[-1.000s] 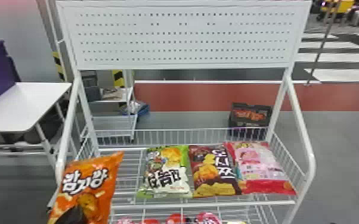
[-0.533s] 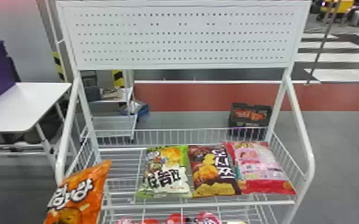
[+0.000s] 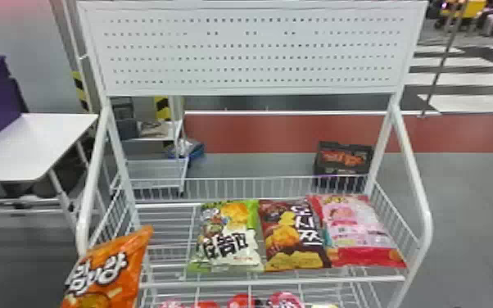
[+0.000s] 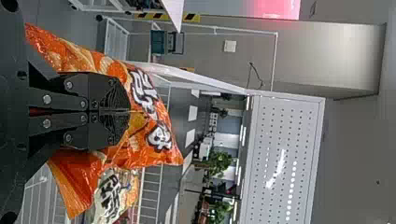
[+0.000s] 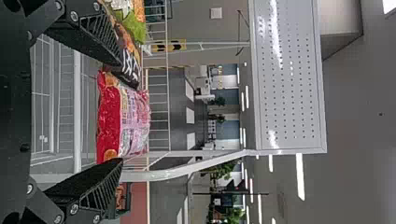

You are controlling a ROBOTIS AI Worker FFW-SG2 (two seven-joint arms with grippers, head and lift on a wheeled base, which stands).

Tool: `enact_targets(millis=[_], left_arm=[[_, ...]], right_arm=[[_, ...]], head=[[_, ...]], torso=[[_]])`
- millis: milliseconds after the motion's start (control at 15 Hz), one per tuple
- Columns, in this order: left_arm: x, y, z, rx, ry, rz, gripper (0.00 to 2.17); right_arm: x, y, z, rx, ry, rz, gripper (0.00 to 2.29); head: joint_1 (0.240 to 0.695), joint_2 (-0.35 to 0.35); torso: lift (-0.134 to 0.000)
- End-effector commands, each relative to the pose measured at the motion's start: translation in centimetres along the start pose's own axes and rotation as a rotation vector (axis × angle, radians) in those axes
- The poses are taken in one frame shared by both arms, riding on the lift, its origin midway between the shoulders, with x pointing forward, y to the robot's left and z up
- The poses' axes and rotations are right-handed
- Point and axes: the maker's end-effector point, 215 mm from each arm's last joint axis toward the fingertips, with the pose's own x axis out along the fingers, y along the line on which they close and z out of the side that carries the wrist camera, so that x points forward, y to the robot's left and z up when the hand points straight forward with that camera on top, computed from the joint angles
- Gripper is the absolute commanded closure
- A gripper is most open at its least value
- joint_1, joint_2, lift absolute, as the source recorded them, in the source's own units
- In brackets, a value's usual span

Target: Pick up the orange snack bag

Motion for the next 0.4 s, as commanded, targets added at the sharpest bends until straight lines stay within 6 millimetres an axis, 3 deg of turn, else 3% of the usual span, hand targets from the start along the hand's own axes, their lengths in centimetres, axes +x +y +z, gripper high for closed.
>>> enact_targets(millis=[0, 333], left_arm=[[-0.13, 0.03, 0.33, -0.004, -0.011, 0.001, 1.89], [-0.21, 0.54, 0.77, 0.001, -0.026, 0.007, 1.89]], right_arm=[[-0.04, -0.01, 0.07, 0.002, -0.003, -0.001, 0.17], [-0.09, 0.08, 0.29, 0.002, -0.007, 0.001, 0.17]], head=[[0.499, 0.000], [0.499, 0.000]], torso=[[0.000], [0.000]])
